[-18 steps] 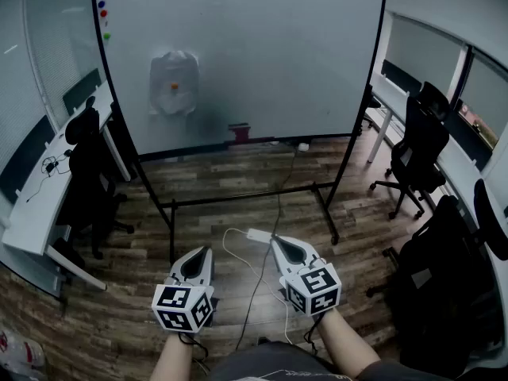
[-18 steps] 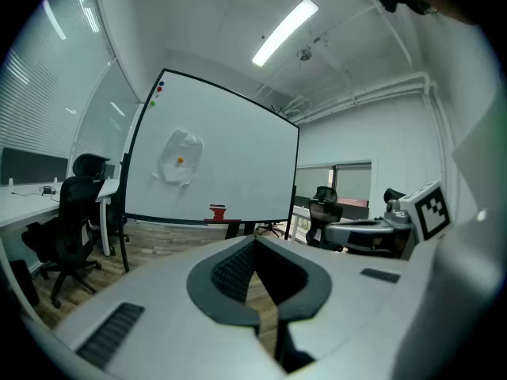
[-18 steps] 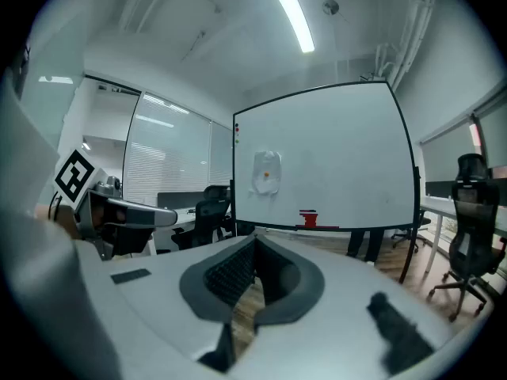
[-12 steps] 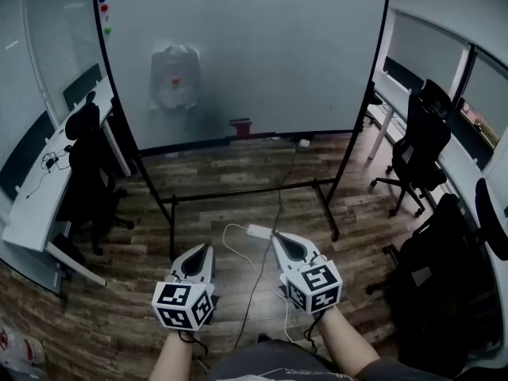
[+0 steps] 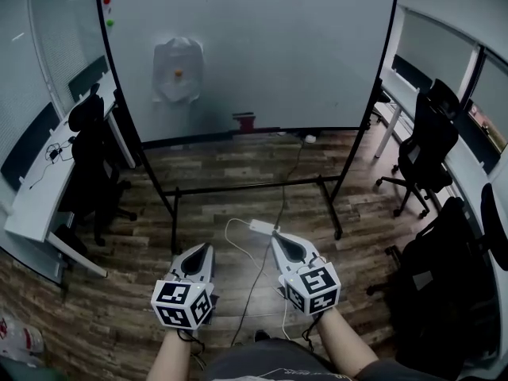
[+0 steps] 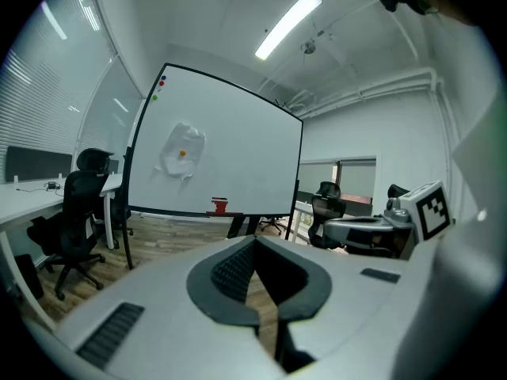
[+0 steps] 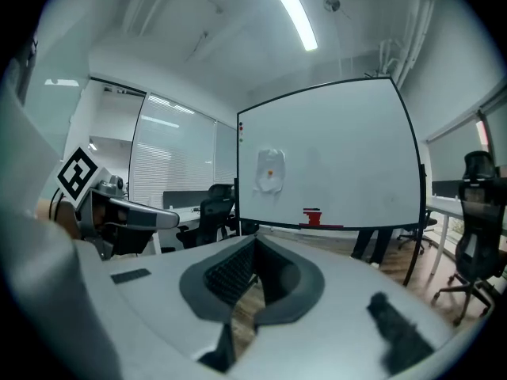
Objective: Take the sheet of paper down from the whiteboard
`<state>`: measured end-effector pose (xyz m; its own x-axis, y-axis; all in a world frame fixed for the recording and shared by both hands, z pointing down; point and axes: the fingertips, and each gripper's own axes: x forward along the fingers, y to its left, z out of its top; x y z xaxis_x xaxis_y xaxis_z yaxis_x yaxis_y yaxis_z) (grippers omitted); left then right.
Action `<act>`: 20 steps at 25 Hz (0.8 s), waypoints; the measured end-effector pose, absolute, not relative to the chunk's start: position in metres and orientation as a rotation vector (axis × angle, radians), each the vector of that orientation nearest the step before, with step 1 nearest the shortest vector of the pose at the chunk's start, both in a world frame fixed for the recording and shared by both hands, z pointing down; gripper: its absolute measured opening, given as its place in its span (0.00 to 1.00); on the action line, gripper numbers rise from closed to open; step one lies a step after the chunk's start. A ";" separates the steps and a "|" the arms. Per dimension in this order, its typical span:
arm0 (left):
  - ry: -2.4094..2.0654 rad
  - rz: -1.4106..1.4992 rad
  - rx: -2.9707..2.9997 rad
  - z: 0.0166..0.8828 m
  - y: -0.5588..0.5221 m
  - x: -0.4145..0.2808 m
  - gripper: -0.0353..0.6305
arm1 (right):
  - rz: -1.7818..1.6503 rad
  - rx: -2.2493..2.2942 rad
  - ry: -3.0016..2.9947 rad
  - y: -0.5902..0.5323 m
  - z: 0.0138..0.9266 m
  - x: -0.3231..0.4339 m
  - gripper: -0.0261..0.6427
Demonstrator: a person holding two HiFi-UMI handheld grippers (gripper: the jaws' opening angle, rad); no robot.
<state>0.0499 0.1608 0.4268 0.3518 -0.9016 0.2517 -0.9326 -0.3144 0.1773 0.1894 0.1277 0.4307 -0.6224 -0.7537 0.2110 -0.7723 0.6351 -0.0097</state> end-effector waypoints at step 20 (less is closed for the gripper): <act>-1.728 0.166 2.241 0.439 0.135 0.038 0.07 | 0.279 1.111 -2.717 0.077 0.460 0.183 0.07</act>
<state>0.0381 0.1351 0.4393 0.2674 -0.9237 0.2745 -0.9590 -0.2273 0.1693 0.1827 0.0770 0.4601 -0.7000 -0.6700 0.2472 -0.7062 0.7008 -0.1006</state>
